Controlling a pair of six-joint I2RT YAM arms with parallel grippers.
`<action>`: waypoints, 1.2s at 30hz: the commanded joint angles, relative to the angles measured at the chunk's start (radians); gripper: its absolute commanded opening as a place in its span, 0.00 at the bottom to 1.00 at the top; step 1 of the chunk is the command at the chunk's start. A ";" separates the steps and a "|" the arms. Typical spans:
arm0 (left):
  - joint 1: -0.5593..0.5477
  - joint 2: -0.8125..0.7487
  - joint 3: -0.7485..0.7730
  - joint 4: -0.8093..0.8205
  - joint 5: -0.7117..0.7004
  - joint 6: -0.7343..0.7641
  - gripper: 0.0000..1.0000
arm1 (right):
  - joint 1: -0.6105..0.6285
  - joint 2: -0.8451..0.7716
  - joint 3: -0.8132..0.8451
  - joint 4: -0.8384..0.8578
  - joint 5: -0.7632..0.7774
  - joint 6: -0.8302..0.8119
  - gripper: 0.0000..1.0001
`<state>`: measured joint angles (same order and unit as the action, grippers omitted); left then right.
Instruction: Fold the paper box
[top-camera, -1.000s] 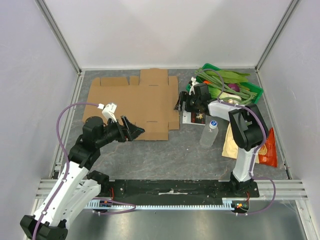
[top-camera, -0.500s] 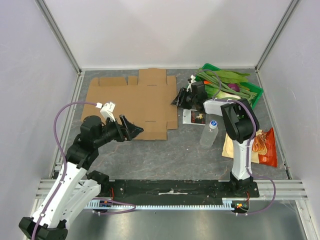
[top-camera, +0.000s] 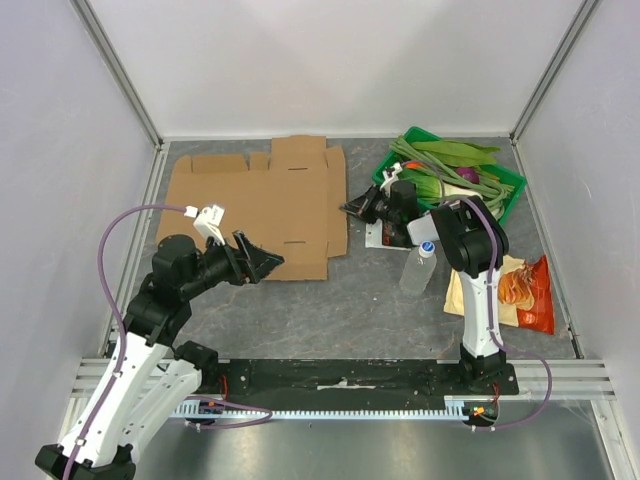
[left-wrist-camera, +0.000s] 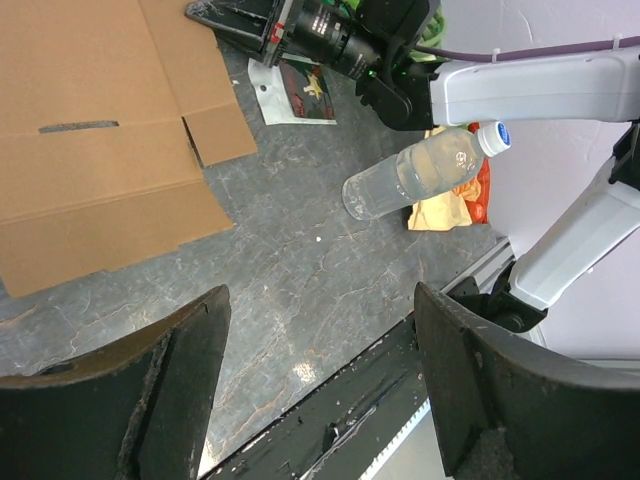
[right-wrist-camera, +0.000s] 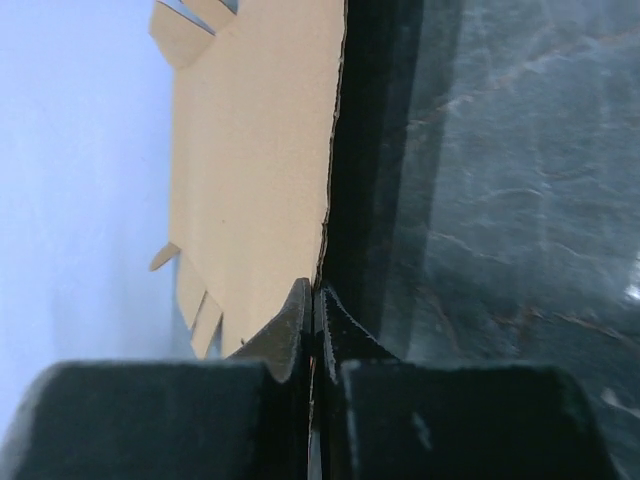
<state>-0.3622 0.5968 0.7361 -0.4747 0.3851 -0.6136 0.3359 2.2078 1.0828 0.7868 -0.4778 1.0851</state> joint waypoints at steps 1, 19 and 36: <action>-0.003 -0.009 0.038 0.002 0.003 0.005 0.80 | 0.014 -0.045 0.094 0.054 -0.051 -0.002 0.00; -0.001 0.374 0.502 0.000 0.000 0.138 0.79 | -0.028 -0.464 0.394 -1.049 -0.194 -0.951 0.00; 0.247 0.874 1.085 -0.016 0.331 0.431 0.87 | -0.031 -0.565 0.652 -1.326 -0.441 -1.263 0.00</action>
<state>-0.1329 1.4040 1.7905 -0.5011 0.5602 -0.3298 0.3061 1.6722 1.6146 -0.4614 -0.7506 -0.0669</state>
